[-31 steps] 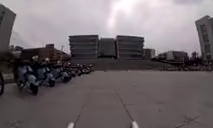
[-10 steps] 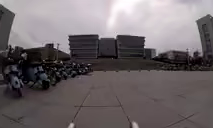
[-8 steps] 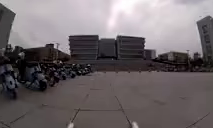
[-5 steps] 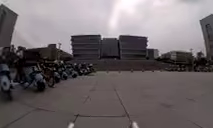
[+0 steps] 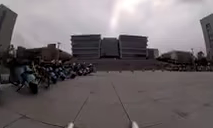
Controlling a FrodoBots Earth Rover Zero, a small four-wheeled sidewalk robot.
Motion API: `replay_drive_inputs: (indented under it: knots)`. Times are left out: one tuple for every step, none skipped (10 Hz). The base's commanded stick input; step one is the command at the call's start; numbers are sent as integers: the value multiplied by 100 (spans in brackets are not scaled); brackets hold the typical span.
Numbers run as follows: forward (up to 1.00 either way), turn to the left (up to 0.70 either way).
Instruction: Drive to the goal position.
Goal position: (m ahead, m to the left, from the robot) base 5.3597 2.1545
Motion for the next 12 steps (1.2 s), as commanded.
replay_drive_inputs:
  knots:
    - [70, 0]
    - [70, 0]
    - [70, 0]
    - [70, 0]
    - [70, 0]
    - [70, 0]
    - [70, 0]
    - [70, 0]
    - [70, 0]
    - [70, 0]
    - [70, 0]
    - [70, 0]
